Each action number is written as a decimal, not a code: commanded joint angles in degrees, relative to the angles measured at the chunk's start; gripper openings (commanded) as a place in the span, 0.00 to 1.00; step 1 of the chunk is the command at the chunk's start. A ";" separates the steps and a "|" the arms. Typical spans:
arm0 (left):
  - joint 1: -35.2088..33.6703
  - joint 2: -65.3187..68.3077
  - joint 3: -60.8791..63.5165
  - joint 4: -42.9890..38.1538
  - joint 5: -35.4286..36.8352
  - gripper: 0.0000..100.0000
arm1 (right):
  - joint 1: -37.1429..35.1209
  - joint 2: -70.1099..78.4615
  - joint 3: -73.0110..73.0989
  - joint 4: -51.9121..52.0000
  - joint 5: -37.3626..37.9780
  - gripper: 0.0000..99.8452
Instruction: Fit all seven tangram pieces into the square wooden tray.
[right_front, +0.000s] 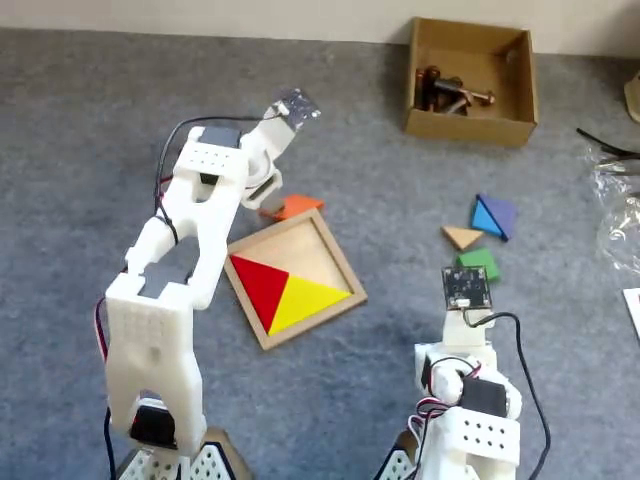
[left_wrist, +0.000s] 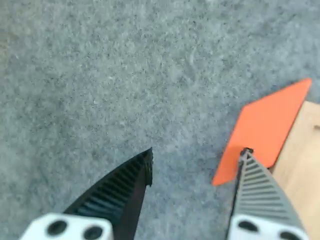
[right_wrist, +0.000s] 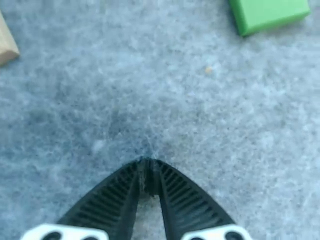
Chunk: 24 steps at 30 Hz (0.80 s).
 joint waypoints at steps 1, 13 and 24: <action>0.04 -1.19 -3.65 -1.14 -0.26 0.26 | 1.71 0.13 1.19 -1.98 -0.53 0.01; 0.66 -1.54 -3.30 -1.49 6.68 0.26 | 1.71 0.13 1.19 -1.98 -0.53 0.01; 2.68 -1.71 -3.65 5.36 20.66 0.26 | 1.71 0.13 1.19 -1.98 -0.53 0.01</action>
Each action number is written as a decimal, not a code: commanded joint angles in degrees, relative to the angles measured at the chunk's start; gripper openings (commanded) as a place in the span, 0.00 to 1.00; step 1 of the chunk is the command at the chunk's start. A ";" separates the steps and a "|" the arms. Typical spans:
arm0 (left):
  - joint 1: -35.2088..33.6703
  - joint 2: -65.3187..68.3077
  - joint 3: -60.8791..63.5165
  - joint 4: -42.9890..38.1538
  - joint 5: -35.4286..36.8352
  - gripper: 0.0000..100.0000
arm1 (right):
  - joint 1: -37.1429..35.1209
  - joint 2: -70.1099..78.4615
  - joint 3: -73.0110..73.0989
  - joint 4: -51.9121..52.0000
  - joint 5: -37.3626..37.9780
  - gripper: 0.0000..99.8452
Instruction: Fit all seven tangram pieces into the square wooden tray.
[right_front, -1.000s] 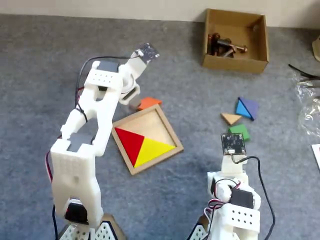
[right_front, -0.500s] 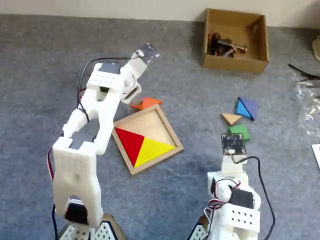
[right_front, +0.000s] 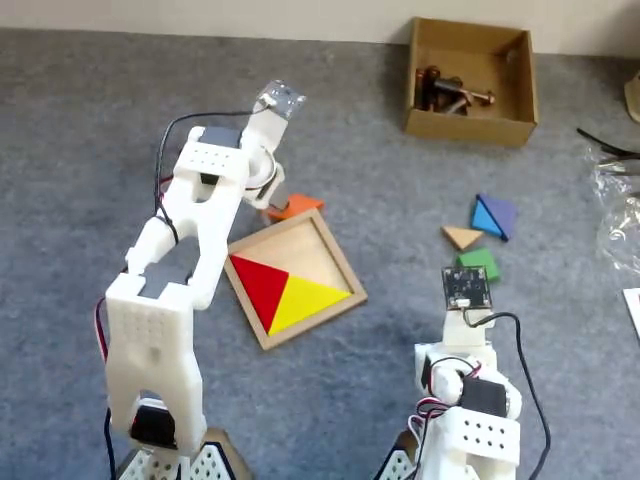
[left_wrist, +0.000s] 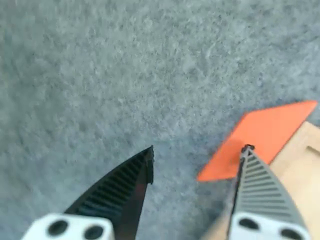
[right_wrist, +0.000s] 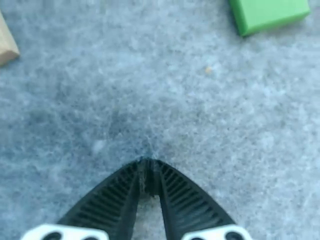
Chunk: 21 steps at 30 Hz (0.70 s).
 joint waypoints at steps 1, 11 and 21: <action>2.42 -1.71 -3.65 2.99 3.34 0.26 | 1.71 0.13 1.19 -1.98 -0.53 0.01; 3.56 -1.71 -3.56 7.74 3.69 0.26 | 1.71 0.13 1.19 -1.98 -0.53 0.01; 10.59 -1.63 -3.47 8.53 -3.25 0.14 | 1.71 0.13 1.19 -1.98 -0.53 0.01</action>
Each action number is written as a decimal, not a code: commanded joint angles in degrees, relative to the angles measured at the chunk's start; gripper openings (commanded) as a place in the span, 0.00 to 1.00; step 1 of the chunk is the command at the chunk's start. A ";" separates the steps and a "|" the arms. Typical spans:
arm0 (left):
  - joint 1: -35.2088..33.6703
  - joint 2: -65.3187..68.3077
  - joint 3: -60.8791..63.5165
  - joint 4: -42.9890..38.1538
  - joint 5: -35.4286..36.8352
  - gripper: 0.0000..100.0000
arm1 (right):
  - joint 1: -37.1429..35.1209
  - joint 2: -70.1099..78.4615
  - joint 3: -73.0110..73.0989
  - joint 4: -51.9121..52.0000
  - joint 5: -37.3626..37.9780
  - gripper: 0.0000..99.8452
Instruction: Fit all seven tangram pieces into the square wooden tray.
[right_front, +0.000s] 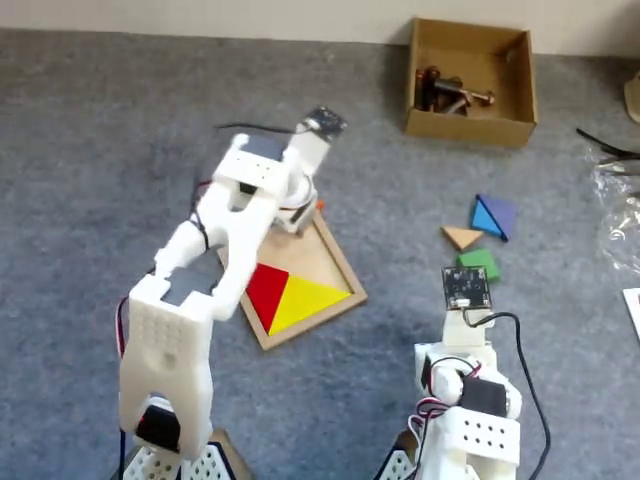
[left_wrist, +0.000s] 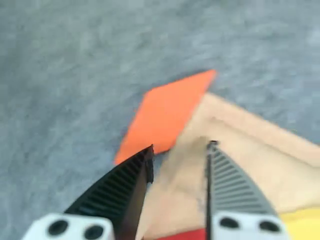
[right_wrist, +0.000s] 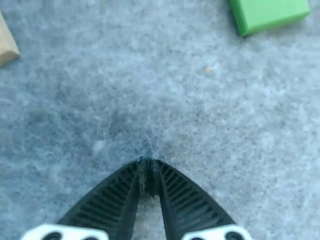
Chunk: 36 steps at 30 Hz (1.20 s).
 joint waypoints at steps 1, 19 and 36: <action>1.89 -1.63 -3.38 0.44 -4.40 0.13 | 1.71 0.13 1.19 -1.98 -0.53 0.01; 1.80 -1.27 -8.04 -0.18 -1.49 0.29 | 1.71 0.13 1.19 -1.98 -0.53 0.01; 1.89 -1.19 -7.69 -1.32 1.05 0.26 | 1.71 0.13 1.19 -1.98 -0.53 0.01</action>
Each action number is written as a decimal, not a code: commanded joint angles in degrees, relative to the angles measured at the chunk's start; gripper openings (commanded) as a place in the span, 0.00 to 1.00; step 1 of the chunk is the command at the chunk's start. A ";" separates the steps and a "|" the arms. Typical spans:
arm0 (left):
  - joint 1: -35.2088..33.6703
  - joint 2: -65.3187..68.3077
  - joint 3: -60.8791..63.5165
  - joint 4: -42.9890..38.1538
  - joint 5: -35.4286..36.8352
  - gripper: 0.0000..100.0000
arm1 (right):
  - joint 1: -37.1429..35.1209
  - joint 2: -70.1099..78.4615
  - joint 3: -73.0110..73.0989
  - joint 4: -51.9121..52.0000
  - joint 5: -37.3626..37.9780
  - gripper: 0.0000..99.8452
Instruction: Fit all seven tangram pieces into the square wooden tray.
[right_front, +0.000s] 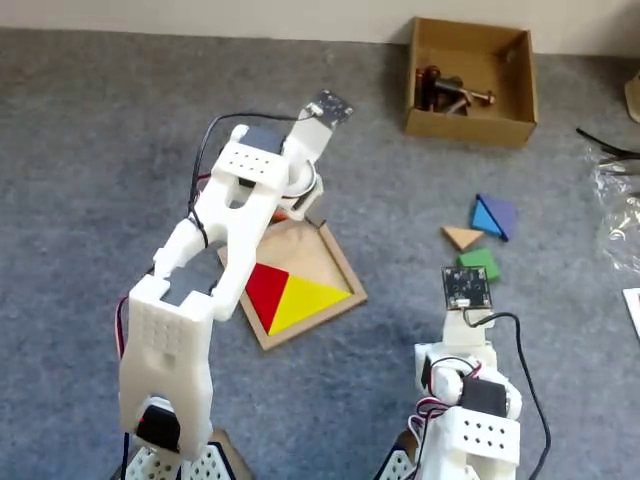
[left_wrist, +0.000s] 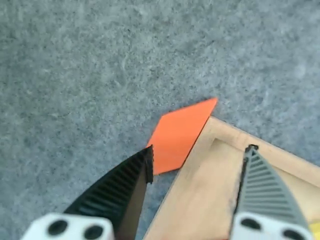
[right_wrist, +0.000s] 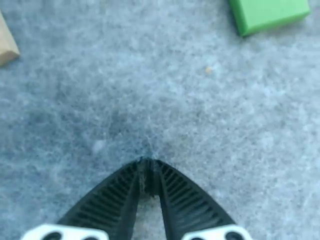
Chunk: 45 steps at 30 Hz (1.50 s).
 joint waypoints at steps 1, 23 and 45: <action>1.89 -1.27 -3.21 0.88 0.62 0.26 | 1.71 0.13 1.19 -1.98 -0.53 0.01; 2.24 -9.63 -3.21 14.86 0.35 0.26 | 1.71 0.13 1.19 -1.98 -0.53 0.01; -15.96 1.45 -3.65 -1.58 0.35 0.26 | 1.71 0.13 1.19 -1.98 -0.53 0.01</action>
